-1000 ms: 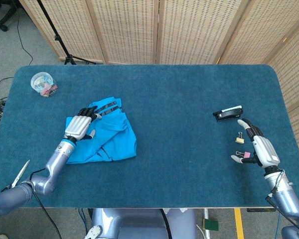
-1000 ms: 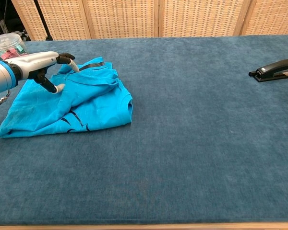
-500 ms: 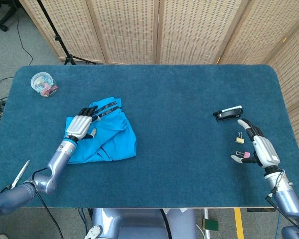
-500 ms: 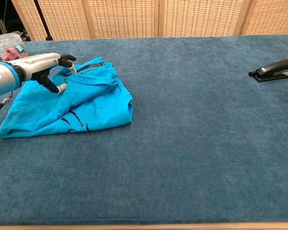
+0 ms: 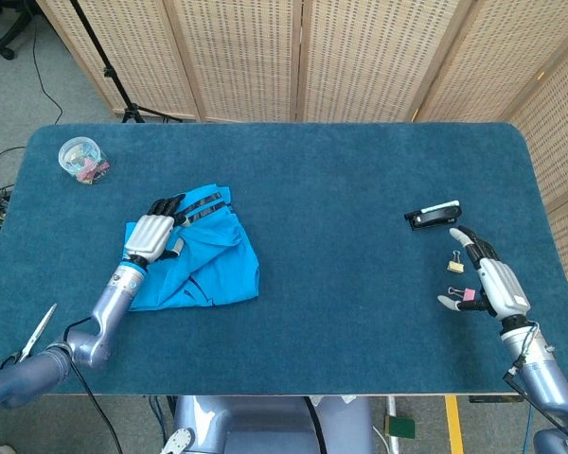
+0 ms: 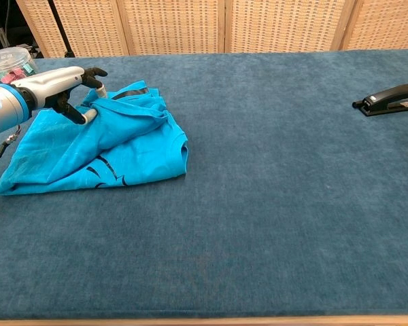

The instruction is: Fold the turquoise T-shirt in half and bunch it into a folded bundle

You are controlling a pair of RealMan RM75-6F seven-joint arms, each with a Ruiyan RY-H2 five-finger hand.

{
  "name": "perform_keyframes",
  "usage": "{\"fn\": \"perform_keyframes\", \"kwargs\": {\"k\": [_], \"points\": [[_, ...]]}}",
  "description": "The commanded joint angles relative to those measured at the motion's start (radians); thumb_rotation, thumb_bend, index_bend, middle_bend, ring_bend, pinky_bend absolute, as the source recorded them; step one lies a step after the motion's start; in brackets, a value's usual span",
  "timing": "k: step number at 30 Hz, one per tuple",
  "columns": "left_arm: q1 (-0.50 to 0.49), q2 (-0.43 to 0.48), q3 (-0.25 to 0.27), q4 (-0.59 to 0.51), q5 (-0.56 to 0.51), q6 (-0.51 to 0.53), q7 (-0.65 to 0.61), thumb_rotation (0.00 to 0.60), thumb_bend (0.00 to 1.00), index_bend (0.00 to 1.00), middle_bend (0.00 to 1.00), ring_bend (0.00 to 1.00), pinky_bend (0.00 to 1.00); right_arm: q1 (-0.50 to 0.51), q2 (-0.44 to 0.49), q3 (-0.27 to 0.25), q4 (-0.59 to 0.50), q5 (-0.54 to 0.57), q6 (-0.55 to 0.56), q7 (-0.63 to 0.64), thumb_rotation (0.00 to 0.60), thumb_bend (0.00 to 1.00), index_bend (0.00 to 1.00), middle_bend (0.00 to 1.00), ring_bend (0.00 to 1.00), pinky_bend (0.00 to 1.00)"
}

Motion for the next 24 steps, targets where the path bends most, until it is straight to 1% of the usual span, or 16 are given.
{"fn": "perform_keyframes", "kwargs": {"k": [1, 12, 15, 19, 24], "points": [[0.001, -0.005, -0.001, 0.005, 0.007, 0.006, -0.006, 0.600, 0.52, 0.48, 0.00, 0.00, 0.00, 0.000, 0.000, 0.000, 0.000, 0.000, -0.001, 0.000, 0.600, 0.00, 0.00, 0.00, 0.00, 0.00], [0.011, -0.009, 0.010, 0.000, 0.059, 0.056, -0.040, 0.600, 0.52, 0.52, 0.00, 0.00, 0.00, 0.000, 0.002, -0.001, -0.002, -0.001, 0.000, 0.001, 0.600, 0.00, 0.00, 0.00, 0.00, 0.00], [0.014, -0.002, 0.020, -0.015, 0.095, 0.085, -0.066, 0.600, 0.52, 0.53, 0.00, 0.00, 0.00, -0.001, 0.003, 0.000, -0.003, -0.002, 0.002, 0.003, 0.600, 0.00, 0.00, 0.00, 0.00, 0.00], [0.016, 0.023, 0.056, -0.079, 0.195, 0.156, -0.106, 0.600, 0.52, 0.54, 0.00, 0.00, 0.00, -0.003, 0.008, -0.001, -0.009, -0.007, 0.007, 0.008, 0.600, 0.00, 0.00, 0.00, 0.00, 0.00], [0.016, 0.035, 0.081, -0.115, 0.251, 0.195, -0.104, 0.600, 0.52, 0.55, 0.00, 0.00, 0.00, -0.004, 0.012, -0.001, -0.011, -0.010, 0.010, 0.015, 0.600, 0.00, 0.00, 0.00, 0.00, 0.00]]}}
